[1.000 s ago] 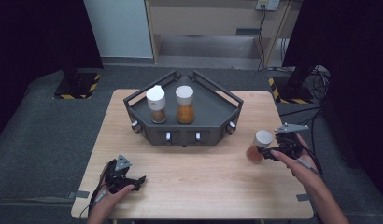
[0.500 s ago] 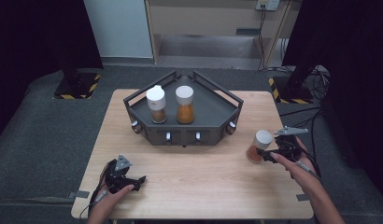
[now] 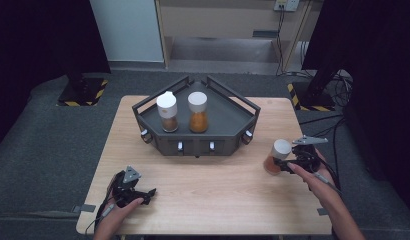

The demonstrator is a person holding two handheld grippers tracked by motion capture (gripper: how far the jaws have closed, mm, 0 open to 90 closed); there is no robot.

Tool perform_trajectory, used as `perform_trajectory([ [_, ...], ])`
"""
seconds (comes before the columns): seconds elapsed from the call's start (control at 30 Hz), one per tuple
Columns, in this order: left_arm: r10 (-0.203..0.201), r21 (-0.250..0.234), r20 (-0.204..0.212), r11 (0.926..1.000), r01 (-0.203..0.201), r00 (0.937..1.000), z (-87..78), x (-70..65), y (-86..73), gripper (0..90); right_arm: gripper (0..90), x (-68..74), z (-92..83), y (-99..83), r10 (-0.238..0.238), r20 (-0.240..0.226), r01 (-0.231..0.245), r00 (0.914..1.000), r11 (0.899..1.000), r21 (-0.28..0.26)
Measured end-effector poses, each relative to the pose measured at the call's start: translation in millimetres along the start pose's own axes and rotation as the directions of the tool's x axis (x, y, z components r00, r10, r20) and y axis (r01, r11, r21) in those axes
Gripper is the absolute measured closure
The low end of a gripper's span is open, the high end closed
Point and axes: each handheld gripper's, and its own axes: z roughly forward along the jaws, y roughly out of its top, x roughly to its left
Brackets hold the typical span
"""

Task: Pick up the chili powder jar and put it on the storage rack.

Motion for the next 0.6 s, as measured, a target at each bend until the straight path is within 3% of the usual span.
perform_trajectory([
  [0.6, 0.000, 0.000, 0.000, 1.0000, 0.000, 1.0000, 0.0, 0.1, 0.0, 0.0, 23.0, 2.6, 6.6, 3.0, -0.007, 0.009, 0.007, 0.9999, 1.000, -0.008],
])
